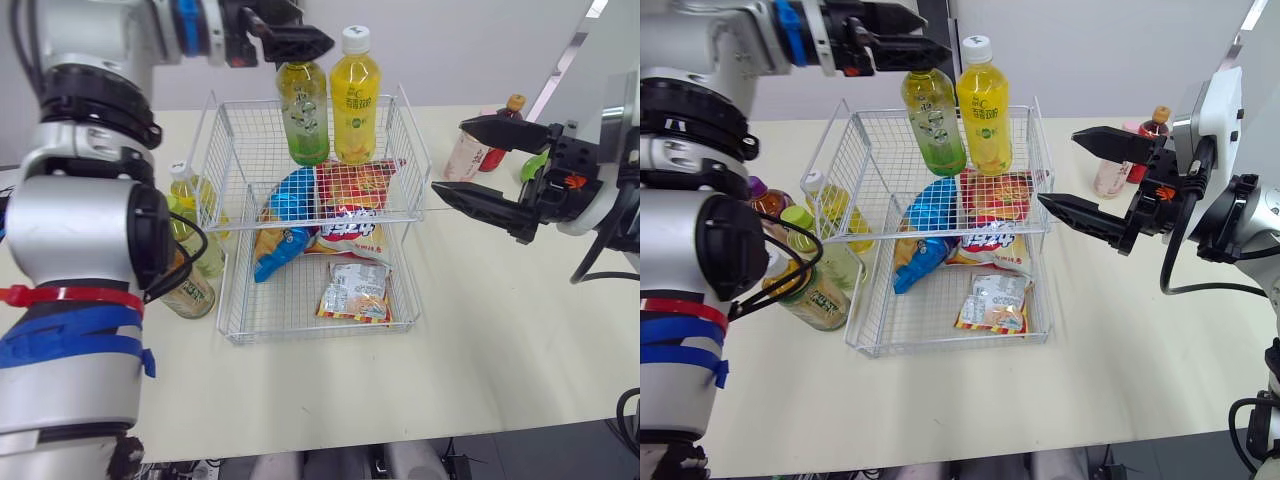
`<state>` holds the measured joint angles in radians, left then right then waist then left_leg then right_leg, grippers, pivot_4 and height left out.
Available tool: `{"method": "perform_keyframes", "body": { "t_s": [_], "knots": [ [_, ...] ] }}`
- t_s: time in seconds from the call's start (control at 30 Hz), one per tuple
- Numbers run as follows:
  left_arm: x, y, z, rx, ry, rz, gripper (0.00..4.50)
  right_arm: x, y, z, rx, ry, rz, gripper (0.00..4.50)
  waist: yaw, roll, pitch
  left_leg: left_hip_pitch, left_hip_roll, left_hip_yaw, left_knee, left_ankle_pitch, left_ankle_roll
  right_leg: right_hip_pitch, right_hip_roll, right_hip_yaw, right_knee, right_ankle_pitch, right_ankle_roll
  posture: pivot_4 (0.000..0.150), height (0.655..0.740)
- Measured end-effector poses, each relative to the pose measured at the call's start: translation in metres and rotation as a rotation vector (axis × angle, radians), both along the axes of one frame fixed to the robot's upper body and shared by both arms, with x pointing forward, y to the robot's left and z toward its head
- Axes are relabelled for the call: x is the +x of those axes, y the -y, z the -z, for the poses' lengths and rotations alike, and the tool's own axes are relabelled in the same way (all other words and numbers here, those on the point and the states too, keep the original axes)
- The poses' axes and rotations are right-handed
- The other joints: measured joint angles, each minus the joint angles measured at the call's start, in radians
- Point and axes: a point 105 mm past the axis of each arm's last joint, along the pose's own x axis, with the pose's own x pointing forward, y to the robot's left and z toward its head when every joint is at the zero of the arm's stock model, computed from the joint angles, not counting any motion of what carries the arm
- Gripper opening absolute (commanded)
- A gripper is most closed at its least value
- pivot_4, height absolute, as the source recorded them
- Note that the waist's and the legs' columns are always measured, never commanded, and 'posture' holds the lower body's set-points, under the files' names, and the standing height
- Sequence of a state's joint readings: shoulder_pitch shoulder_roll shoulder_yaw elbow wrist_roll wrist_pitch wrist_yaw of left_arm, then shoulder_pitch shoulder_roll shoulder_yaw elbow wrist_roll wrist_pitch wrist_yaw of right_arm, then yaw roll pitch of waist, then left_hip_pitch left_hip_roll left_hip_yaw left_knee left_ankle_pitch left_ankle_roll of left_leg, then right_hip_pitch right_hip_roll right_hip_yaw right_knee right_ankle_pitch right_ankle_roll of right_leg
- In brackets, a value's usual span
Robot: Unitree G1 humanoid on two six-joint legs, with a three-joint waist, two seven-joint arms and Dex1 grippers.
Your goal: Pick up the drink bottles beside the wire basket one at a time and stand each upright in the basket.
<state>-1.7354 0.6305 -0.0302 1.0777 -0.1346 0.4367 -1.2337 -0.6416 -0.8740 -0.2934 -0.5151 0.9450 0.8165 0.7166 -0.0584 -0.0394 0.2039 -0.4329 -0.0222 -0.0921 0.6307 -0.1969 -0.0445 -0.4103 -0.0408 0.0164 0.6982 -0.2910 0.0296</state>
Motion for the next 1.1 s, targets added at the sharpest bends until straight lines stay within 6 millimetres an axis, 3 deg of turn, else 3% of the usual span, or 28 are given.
{"method": "perform_keyframes", "body": {
  "t_s": [0.2,0.27,0.3,0.5,0.53,0.7,0.8,0.97,1.1],
  "knots": [
    [-0.021,-0.048,-0.03,-0.031,0.096,-0.129,4.48,0.001,-0.002,-0.003,-0.001,0.007,-0.017,4.5,0.0,0.0,0.0,0.0,0.0,0.0,0.0,0.0,0.0,0.0,0.0,0.0,0.0,0.0,0.0,0.15,0.74],
    [-0.027,-0.062,-0.032,-0.033,0.109,-0.167,4.48,0.003,-0.004,-0.005,-0.006,0.011,-0.029,4.5,0.0,0.0,0.0,0.001,0.0,0.0,0.0,0.0,0.0,0.0,0.0,0.0,0.0,0.0,0.0,0.15,0.74],
    [-0.029,-0.066,-0.031,-0.034,0.109,-0.177,4.48,0.003,-0.004,-0.005,-0.009,0.011,-0.032,4.5,0.0,0.001,0.0,0.001,0.0,0.0,0.0,0.0,0.0,0.0,0.0,0.0,0.0,0.0,0.0,0.15,0.74],
    [-0.052,-0.143,-0.002,-0.046,0.064,-0.435,4.48,0.008,-0.016,-0.005,-0.039,0.017,-0.105,4.5,-0.009,0.001,0.0,0.002,0.001,0.0,0.0,0.0,0.0,0.0,0.001,0.001,0.001,0.0,0.0,0.15,0.74],
    [-0.054,-0.148,0.0,-0.052,0.061,-0.455,4.48,0.008,-0.017,-0.004,-0.042,0.016,-0.114,4.5,-0.007,0.001,0.0,0.001,0.001,-0.001,0.0,0.0,0.0,0.0,0.001,0.0,0.001,0.0,0.0,0.15,0.74],
    [-0.091,-0.212,0.048,-0.073,-0.016,-0.671,4.48,0.006,-0.043,0.002,-0.065,-0.001,-0.254,4.5,-0.014,0.002,-0.001,0.002,0.002,-0.002,0.0,0.0,0.0,0.001,0.0,0.001,0.001,0.0,0.0,0.15,0.74],
    [-0.111,-0.24,0.079,-0.112,-0.075,-0.755,4.48,0.005,-0.055,0.007,-0.083,-0.007,-0.302,4.5,-0.013,0.002,-0.001,0.002,0.002,-0.003,0.0,0.0,0.0,0.001,0.0,0.001,0.001,0.0,-0.001,0.15,0.74],
    [-0.147,-0.272,0.12,-0.182,-0.123,-0.849,4.48,0.007,-0.062,0.009,-0.094,0.002,-0.325,4.5,0.006,0.001,-0.002,0.002,0.001,-0.004,0.0,0.0,0.0,0.001,-0.005,0.0,0.0,0.0,-0.001,0.15,0.74],
    [-0.167,-0.282,0.166,-0.203,-0.2,-0.896,4.48,0.006,-0.064,0.011,-0.107,-0.005,-0.342,4.5,0.021,0.001,-0.002,0.004,0.0,-0.004,0.0,0.0,0.0,0.003,-0.01,-0.001,0.0,0.0,-0.001,0.15,0.74]
  ]
}}
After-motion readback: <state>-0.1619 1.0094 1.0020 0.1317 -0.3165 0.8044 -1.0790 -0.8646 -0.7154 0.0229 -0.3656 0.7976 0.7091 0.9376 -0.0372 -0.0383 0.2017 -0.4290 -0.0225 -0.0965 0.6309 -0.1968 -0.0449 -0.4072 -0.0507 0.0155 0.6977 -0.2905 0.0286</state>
